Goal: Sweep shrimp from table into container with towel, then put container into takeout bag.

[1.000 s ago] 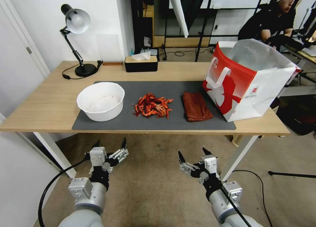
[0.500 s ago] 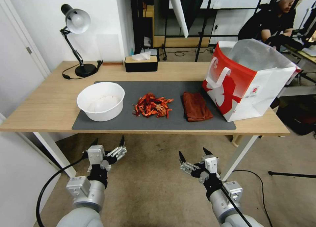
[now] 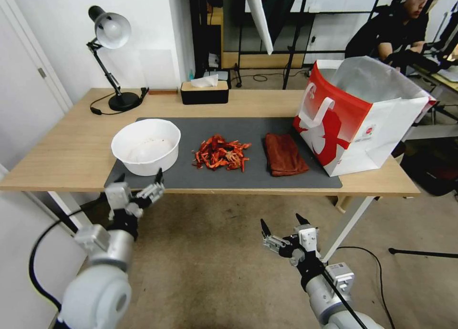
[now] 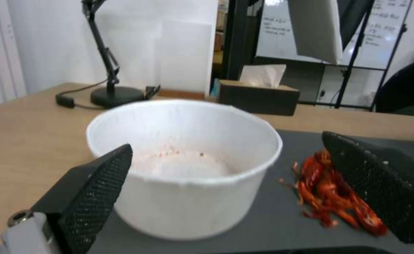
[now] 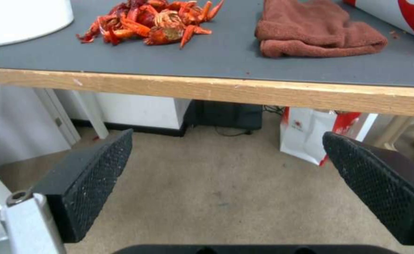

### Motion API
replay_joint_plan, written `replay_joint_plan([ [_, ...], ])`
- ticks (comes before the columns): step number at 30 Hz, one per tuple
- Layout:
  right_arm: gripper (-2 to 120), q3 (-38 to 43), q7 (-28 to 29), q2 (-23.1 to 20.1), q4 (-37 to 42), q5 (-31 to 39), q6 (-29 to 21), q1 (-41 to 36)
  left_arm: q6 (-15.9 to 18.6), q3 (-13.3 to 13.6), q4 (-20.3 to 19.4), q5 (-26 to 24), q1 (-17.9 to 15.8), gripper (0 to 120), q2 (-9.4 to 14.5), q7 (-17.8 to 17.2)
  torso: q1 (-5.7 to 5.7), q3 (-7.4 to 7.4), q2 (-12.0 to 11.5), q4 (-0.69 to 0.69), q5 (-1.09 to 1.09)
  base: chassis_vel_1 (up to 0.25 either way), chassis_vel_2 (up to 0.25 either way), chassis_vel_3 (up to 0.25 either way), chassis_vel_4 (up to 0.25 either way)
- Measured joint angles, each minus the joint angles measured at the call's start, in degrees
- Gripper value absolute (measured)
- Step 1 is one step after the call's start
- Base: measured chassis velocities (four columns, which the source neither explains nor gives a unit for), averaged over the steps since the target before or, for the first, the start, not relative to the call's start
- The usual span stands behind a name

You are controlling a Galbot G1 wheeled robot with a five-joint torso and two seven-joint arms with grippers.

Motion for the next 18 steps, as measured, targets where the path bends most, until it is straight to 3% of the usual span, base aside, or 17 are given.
replay_joint_plan([
  [2,100,0.0,0.0,0.1,0.0,-0.1,0.0,0.0,-0.1,-0.4,1.0,-1.2,-1.2,100,1.4,0.6,0.00,0.00,0.0,0.01,0.00,0.000,0.000,0.000,0.000],
  [5,100,0.0,0.0,0.2,0.0,-0.4,-0.1,0.0,-0.9,-0.9,4.3,-3.5,-5.2,100,5.9,3.6,0.00,0.00,0.0,-0.01,0.00,0.000,0.000,0.000,0.000],
  [6,100,0.0,0.0,0.2,0.0,-0.4,-0.1,0.0,-0.9,-0.9,4.3,-3.5,-5.2,100,5.9,3.6,0.00,0.00,0.0,-0.01,0.00,0.000,0.000,0.000,0.000],
  [10,100,0.1,0.1,0.3,-0.3,-0.8,-0.1,-0.1,-1.6,-0.8,9.0,-4.5,-9.9,100,12.5,8.8,0.00,0.00,0.0,0.00,-0.01,0.000,0.000,0.000,0.000],
  [11,100,0.1,0.1,0.3,-0.3,-0.8,-0.1,-0.1,-1.6,-0.8,9.0,-4.5,-9.9,100,12.5,8.8,0.00,0.00,0.0,0.00,-0.01,0.000,0.000,0.000,0.000],
  [14,100,0.4,0.1,0.3,-0.6,-1.0,0.0,-0.2,-1.9,-0.6,12.5,-3.9,-12.7,100,17.3,14.0,0.00,0.00,0.0,0.00,0.00,0.000,0.000,0.000,0.000],
  [15,100,0.4,0.1,0.3,-0.6,-1.0,0.0,-0.2,-1.9,-0.6,12.5,-3.9,-12.7,100,17.3,14.0,0.00,0.00,0.0,0.00,0.00,0.000,0.000,0.000,0.000],
  [18,100,0.6,0.1,0.3,-1.0,-1.0,0.2,-0.2,-2.8,-0.1,16.2,-2.5,-15.4,100,22.0,19.8,-0.01,0.00,0.0,0.01,-0.01,0.000,0.000,0.000,0.000],
])
